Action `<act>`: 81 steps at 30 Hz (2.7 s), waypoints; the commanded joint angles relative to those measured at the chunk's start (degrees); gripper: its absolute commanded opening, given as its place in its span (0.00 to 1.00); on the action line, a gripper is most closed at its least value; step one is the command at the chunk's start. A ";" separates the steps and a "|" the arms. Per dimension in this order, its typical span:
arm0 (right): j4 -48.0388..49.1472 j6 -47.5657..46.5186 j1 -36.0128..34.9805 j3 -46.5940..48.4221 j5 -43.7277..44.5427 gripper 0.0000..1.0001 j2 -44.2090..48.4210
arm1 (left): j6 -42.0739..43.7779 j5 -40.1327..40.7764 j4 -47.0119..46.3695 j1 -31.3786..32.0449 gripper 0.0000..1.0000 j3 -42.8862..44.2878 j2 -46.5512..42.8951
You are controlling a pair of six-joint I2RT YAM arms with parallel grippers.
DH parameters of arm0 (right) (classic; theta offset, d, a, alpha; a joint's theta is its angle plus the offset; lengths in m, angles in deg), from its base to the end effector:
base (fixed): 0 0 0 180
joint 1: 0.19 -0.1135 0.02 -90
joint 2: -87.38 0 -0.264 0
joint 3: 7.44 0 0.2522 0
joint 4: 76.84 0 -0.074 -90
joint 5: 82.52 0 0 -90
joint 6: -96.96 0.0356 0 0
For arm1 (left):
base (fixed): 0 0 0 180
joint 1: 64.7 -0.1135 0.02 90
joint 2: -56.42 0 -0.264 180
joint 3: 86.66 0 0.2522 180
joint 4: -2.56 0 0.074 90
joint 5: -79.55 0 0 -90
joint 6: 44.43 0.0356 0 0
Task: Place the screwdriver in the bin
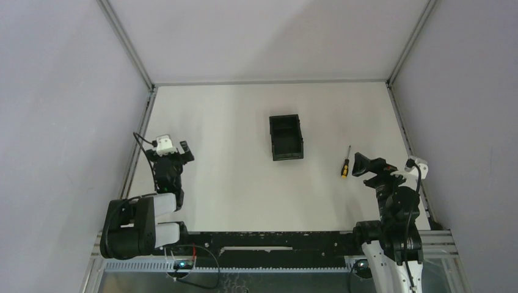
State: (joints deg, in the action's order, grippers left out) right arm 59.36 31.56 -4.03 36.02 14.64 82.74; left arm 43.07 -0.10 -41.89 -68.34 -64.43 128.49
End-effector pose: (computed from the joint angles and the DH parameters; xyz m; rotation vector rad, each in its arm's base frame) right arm 0.0624 -0.0003 0.2835 0.3931 1.6171 0.2734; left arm 0.2091 0.0197 0.1617 -0.2256 1.6506 0.1654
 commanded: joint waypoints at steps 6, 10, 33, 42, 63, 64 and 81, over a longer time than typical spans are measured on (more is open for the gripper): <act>10.49 -2.56 -0.22 2.80 -2.55 0.97 -3.91 | 1.03 0.27 -2.25 0.30 1.00 2.52 -0.05; 6.01 -6.33 -0.25 14.76 -3.92 0.95 -21.77 | 1.01 0.24 -2.25 0.28 1.00 2.53 0.00; -14.99 -9.78 2.49 38.54 -3.42 0.59 -100.76 | 1.01 0.21 -2.25 0.30 1.00 2.54 -0.02; -12.28 -10.63 2.60 34.04 -2.84 0.33 -101.87 | 1.05 0.22 -2.25 0.30 1.00 2.56 -0.01; -48.84 -15.44 6.55 75.52 -3.01 0.00 -91.19 | 1.06 0.23 -2.25 0.30 1.00 2.56 0.00; -49.45 -15.20 6.56 76.52 -3.29 0.00 -91.74 | 1.04 0.26 -2.25 0.30 1.00 2.58 0.00; -43.05 -16.66 -21.78 93.83 -3.21 0.00 -106.85 | 1.01 0.24 -2.25 0.30 1.00 2.52 0.02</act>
State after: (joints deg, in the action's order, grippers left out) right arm 14.40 17.77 -20.46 124.63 11.29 -20.80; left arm 43.07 -0.10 -41.89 -68.34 -64.41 128.49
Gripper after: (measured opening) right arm 0.041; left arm 0.996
